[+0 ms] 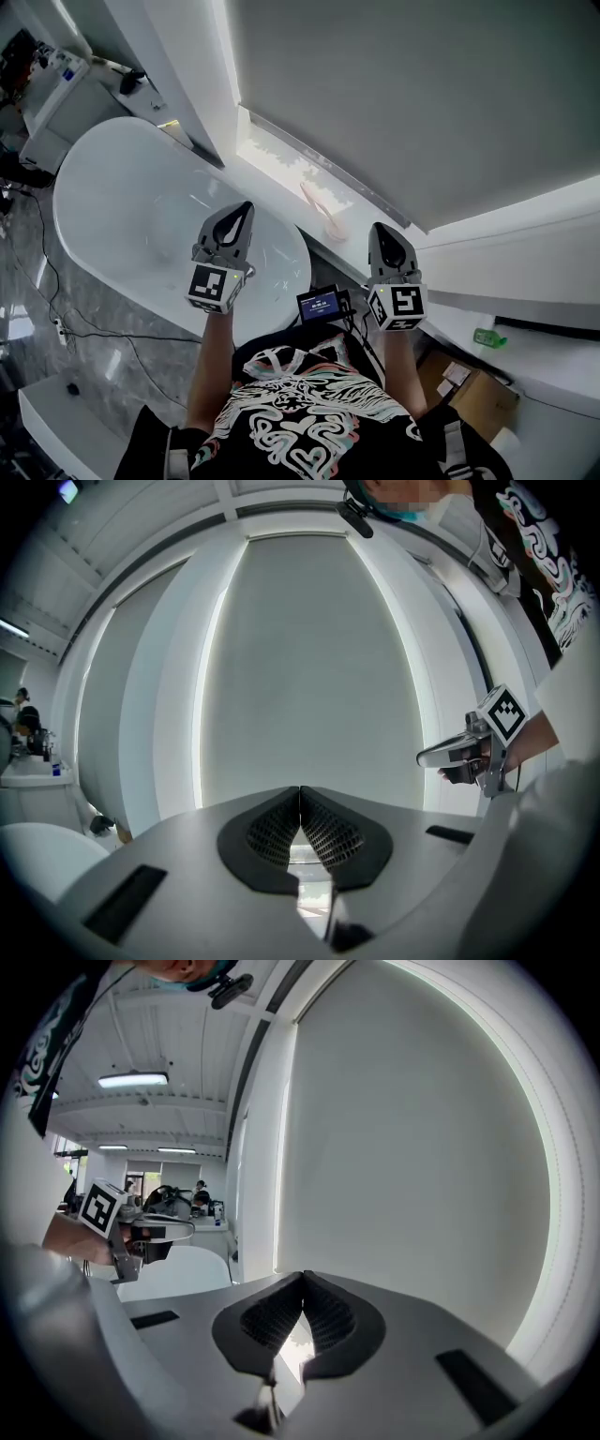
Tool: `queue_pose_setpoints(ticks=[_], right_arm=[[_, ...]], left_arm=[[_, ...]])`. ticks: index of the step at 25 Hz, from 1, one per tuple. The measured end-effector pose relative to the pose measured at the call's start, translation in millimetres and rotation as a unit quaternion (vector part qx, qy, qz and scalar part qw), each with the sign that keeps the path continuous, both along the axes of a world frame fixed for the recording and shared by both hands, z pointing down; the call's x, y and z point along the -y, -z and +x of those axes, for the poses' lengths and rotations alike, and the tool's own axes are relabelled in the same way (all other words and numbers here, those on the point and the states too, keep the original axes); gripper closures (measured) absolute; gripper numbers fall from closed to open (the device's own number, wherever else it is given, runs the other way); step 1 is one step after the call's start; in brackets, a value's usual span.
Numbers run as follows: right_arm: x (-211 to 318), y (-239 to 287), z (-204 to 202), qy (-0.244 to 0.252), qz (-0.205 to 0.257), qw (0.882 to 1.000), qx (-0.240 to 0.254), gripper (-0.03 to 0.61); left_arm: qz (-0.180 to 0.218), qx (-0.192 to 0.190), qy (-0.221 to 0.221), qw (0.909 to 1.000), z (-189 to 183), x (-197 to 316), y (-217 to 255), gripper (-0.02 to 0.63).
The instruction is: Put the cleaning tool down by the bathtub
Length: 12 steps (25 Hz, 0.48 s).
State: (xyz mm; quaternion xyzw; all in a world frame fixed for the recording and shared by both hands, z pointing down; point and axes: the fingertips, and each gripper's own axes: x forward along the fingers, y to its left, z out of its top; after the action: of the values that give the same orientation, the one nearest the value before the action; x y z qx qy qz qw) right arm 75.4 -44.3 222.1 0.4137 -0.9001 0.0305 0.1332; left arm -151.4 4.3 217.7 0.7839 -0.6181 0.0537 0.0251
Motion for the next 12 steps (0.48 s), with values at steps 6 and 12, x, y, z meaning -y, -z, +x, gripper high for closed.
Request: queue_pose_setpoints(ticks=[6,12], right_arm=[[-5,27,-11,0.009,0.024,1.000,0.010,0.551],[-13,37,-8,-0.001,0.033,0.999,0.028,0.552]], left_arm=[[0.025,0.002,-0.006,0.9997,4,-11,28,0.597],[0.023,-0.003,-0.011,0.9997,8,-18,32,0.597]])
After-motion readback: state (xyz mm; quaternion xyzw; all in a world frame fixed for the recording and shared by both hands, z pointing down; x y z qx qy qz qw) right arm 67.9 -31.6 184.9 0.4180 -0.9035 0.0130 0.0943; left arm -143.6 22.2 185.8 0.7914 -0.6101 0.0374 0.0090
